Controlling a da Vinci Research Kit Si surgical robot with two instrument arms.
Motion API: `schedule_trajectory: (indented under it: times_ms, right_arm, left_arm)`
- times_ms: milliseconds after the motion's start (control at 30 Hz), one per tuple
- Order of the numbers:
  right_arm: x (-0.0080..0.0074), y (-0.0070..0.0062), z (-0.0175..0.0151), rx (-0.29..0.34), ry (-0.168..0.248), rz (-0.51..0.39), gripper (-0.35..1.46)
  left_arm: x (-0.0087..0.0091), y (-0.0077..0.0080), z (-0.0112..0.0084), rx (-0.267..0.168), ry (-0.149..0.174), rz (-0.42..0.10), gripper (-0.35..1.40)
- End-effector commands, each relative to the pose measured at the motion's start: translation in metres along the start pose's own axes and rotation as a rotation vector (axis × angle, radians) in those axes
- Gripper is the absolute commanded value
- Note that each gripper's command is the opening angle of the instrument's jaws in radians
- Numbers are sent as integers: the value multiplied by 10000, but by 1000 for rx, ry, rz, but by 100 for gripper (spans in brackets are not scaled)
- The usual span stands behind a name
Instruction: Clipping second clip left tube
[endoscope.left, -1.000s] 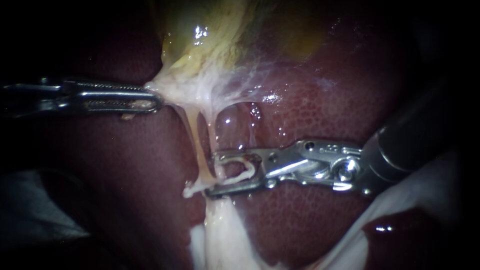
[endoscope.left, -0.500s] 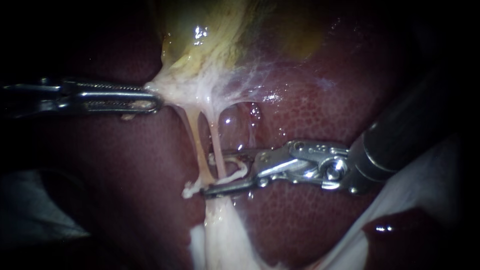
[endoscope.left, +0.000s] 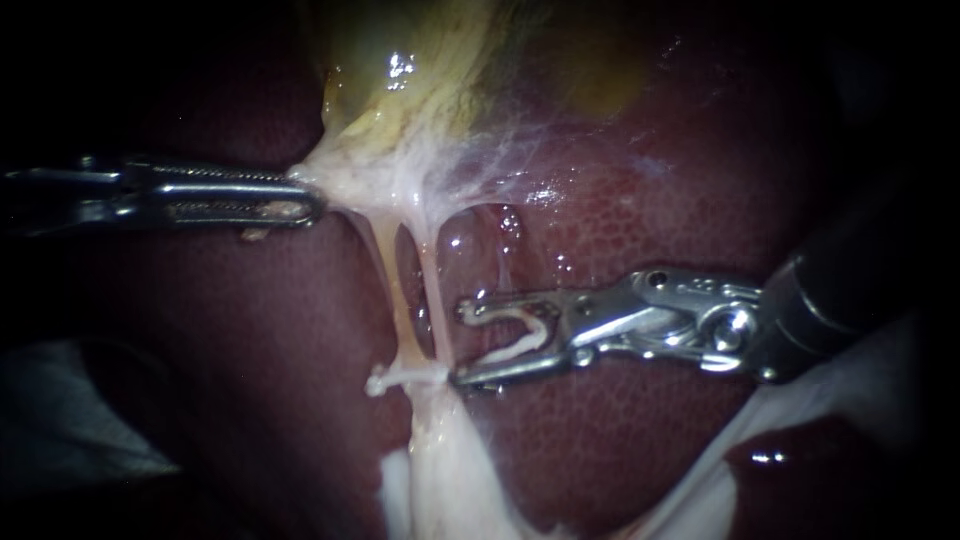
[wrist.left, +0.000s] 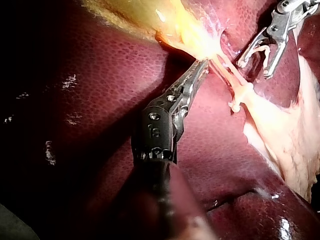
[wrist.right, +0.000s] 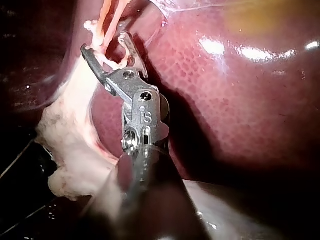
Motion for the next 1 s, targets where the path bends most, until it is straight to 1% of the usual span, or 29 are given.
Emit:
schedule_trajectory:
  times_ms: [33, 133, 267, 433, 667, 767, 933, 1000]
  right_arm:
    - [1, -3, 0, 3, 0, -2, 47]
    - [5, -14, 4, 14, -5, -2, 47]
    - [10, -23, 14, 23, -4, -4, 47]
    - [15, -26, 24, 35, 12, 2, 47]
    - [16, -20, 34, 32, 15, 1, 47]
    - [13, -14, 37, 29, 15, 0, 47]
    - [0, 2, 46, 22, 16, 5, 47]
    - [-7, 10, 50, 16, 7, 8, 47]
  left_arm:
    - [0, 0, 0, 0, 0, 0, -35]
    - [0, 0, 0, 0, 0, 0, -35]
    - [0, 0, 0, 0, 0, 0, -35]
    - [0, 0, 0, 0, 0, 0, -35]
    - [0, 0, 0, 0, 0, 0, -35]
    - [0, 0, 0, 0, 0, 0, -35]
    - [0, 0, 0, 0, 0, 0, -35]
    - [0, 0, 0, 0, 0, 0, -35]
